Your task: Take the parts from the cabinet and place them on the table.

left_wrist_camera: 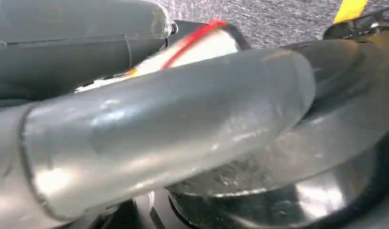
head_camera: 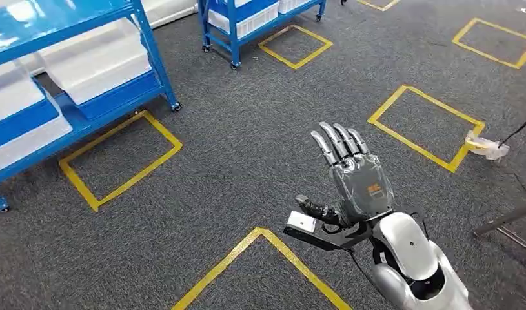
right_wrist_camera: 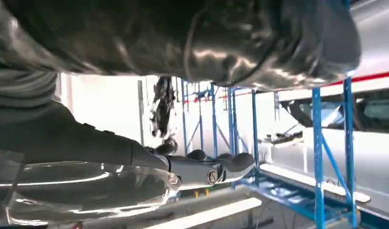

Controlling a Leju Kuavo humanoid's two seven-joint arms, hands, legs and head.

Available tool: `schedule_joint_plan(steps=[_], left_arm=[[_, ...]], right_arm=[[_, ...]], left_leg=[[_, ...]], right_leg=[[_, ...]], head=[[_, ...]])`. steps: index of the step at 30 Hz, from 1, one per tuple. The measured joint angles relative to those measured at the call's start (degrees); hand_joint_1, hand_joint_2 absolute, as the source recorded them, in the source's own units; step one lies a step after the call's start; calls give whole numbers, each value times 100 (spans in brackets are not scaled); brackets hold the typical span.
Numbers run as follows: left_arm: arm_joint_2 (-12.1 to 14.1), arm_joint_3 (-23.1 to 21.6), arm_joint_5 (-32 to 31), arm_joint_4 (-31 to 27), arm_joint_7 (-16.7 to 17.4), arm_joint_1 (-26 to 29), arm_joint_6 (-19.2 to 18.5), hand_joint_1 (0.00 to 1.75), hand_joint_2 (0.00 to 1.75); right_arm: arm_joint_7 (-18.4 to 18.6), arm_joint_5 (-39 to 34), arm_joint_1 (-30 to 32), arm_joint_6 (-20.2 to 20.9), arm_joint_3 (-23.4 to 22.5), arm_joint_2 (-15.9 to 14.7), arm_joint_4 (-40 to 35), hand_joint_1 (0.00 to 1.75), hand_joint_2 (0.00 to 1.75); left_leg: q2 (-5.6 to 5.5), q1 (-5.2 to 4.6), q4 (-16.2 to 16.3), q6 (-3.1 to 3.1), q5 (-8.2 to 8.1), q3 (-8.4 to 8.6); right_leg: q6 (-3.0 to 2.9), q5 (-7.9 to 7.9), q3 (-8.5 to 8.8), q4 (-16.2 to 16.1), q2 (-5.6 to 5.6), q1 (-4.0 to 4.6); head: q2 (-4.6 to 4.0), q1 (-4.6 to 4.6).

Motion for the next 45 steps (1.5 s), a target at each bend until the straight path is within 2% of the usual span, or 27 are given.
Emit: schedule_joint_plan(steps=[2, 3, 5, 6, 7, 9, 11, 12, 13, 14, 17, 19, 21, 22, 23, 27, 29, 30, 32, 34, 36, 37, 38, 42, 43, 44, 45], left_arm=[[0, -17, 9, 0, 4, 3, 0, 0, 0], [-9, -24, 11, 0, 4, 3, 0, 0, 0], [-18, -42, 28, -2, 4, -12, -4, 0, 0], [-28, -66, 46, -2, 2, -23, -4, 0, 0], [-48, -79, 66, -4, 0, -33, -4, 0, 0], [-46, -116, 109, -2, -2, -51, 0, 0, 0], [-39, -129, 116, -2, -4, -41, 2, 0, 0], [-22, -135, 125, 0, -2, -40, 4, 0, 0], [-31, -153, 127, -2, 11, -36, 2, 0, 0], [-24, -157, 131, 0, 13, -41, 4, 0, 0], [-17, -160, 175, 0, 17, -82, 15, 0, 0], [-13, -168, 205, 0, 20, -70, 15, 0, 0], [6, -181, 205, 0, 46, -55, 24, 0, 0], [13, -201, 205, 0, 59, -41, 24, 0, 0], [26, -227, 210, 0, 66, -35, 24, 0, 0], [20, -278, 249, 0, 77, -17, 46, 0, 0], [13, -304, 304, 0, 129, -37, 88, 0, 0], [-2, -313, 310, 0, 164, -67, 107, 0, 0], [-20, -339, 319, 0, 192, -80, 107, 0, 0], [-28, -363, 319, 0, 194, -77, 107, 0, 0], [-44, -398, 321, 0, 195, -95, 107, 0, 0], [-50, -409, 326, 0, 195, -103, 107, 0, 0], [-57, -417, 328, 0, 195, -115, 107, 0, 0], [-57, -437, 350, 0, 197, -117, 120, 0, 0], [-46, -441, 352, 0, 203, -116, 127, 0, 0], [-57, -448, 365, 0, 229, -115, 129, 0, 0], [-50, -450, 387, 0, 232, -123, 133, 0, 0]], right_arm=[[-18, -13, 198, 2, -124, 9, 98, 0, 0], [-28, -20, 277, 4, -188, 26, 142, 0, 0], [-37, -35, 383, 2, -299, 64, 243, 0, 0], [-48, -44, 429, 0, -356, 92, 308, 0, 0], [-61, -52, 484, -2, -407, 103, 378, 0, 0], [-90, -57, 613, -7, -485, 181, 527, 0, 0], [-98, -79, 678, -7, -548, 254, 638, 0, 0], [-98, -112, 715, 0, -599, 319, 686, 0, 0], [-101, -142, 763, 15, -638, 375, 777, 0, 0], [-101, -182, 827, 20, -684, 424, 868, 0, 0], [-127, -251, 1119, 0, -852, 522, 1271, 0, 0], [-146, -267, 1228, -26, -898, 592, 1438, 0, 0], [-138, -313, 1260, -2, -944, 660, 1563, 0, 0], [-105, -359, 1296, 26, -997, 695, 1626, 0, 0], [-68, -424, 1371, 55, -1110, 741, 1727, 0, 0], [-66, -671, 1751, -94, -1653, 934, 2293, 0, 0], [-140, -848, 1901, -236, -1967, 968, 2735, 0, 0], [-201, -923, 1997, -284, -2142, 988, 3030, 0, 0], [-276, -971, 2225, -354, -2466, 1010, 3482, 0, 0], [-304, -981, 2322, -367, -2667, 1053, 3729, 0, 0], [-315, -977, 2311, -378, -2804, 1091, 3893, 0, 0], [-315, -957, 2313, -378, -2854, 1102, 3947, 0, 0], [-313, -942, 2316, -372, -2898, 1117, 4028, 0, 0], [-269, -927, 2352, -332, -2977, 1224, 4159, 0, 0], [-249, -927, 2345, -312, -3016, 1268, 4190, 0, 0], [-236, -929, 2356, -302, -3075, 1272, 4233, 0, 0], [-238, -942, 2375, -299, -3128, 1279, 4295, 0, 0]], left_leg=[[-168, -20, 18, 19, -8, 0], [-257, -31, 33, 24, -14, 5], [-423, -39, 73, 19, -39, 21], [-496, -38, 93, 2, -54, 23], [-543, -42, 104, -11, -64, -2], [-663, -6, 116, -62, -54, -49], [-811, 7, 71, -141, -30, -57], [-754, -12, 105, -161, -65, -53], [-383, -57, 262, -188, -187, -111], [-159, -50, 614, -217, -394, -279], [16, -6, 1794, -294, -855, -880], [52, 25, 1514, -330, -570, -738], [214, 38, 497, -333, -77, -187], [483, 22, 84, -319, -45, 10], [550, -52, 39, -250, -86, 66], [229, -23, -16, -88, -58, 90], [126, 7, -33, -22, -41, 99], [46, 11, -33, -5, -40, 98], [-129, 1, -19, 18, -43, 88], [-283, -9, 1, 18, -49, 89], [-419, -9, 33, -9, -73, 105], [-463, 2, 57, -26, -95, 102], [-512, -23, 93, -58, -116, 72], [-715, -32, 42, -185, -92, 35], [-553, -26, 78, -199, -133, 52], [-237, -51, 268, -241, -293, -18], [-81, -36, 647, -279, -536, -195]], right_leg=[[-9, -128, -394, 659, 43, 16], [-31, 29, -409, 588, 51, 22], [-107, 586, -104, -219, 133, 38], [-149, 859, 115, -747, 309, 47], [-179, 780, 214, -941, 604, 29], [-145, 800, 243, -1039, 504, 57], [-182, 803, 280, -1078, 383, 54], [-209, 838, 326, -1162, 284, -31], [-243, 841, 373, -1205, 223, -17], [-263, 840, 398, -1217, 134, -6], [-270, 796, 417, -1212, -167, 12], [-252, 766, 432, -1203, -321, 9], [-214, 720, 472, -1181, -422, 4], [-184, 696, 499, -1174, -457, 21], [-148, 673, 502, -1166, -512, 65], [-18, 600, 594, -1180, -708, 53], [20, 313, 439, -772, -121, 8], [27, 48, 195, -278, 1, 8], [32, -259, -270, 595, 50, 13], [8, -28, -328, 539, 65, 19], [-39, 578, 93, -457, 170, 17], [-59, 759, 319, -962, 458, 1], [-52, 695, 353, -1033, 585, 9], [-168, 732, 390, -1099, 310, -14], [-197, 747, 410, -1136, 235, -29], [-226, 742, 425, -1145, 176, -29], [-241, 733, 428, -1145, 96, -17]], head=[[0, 0], [-2, 2], [0, 2], [0, 2], [-2, 0], [-2, 0], [0, 4], [0, 7], [-2, -6], [0, -31], [-2, -31], [-2, -33], [-2, -33], [-2, -33], [-2, -33], [0, -22], [0, -6], [0, 2], [0, 4], [-2, 4], [-2, 4], [-2, 4], [-2, 2], [-2, 0], [-2, 2], [-2, -26], [-2, -26]])
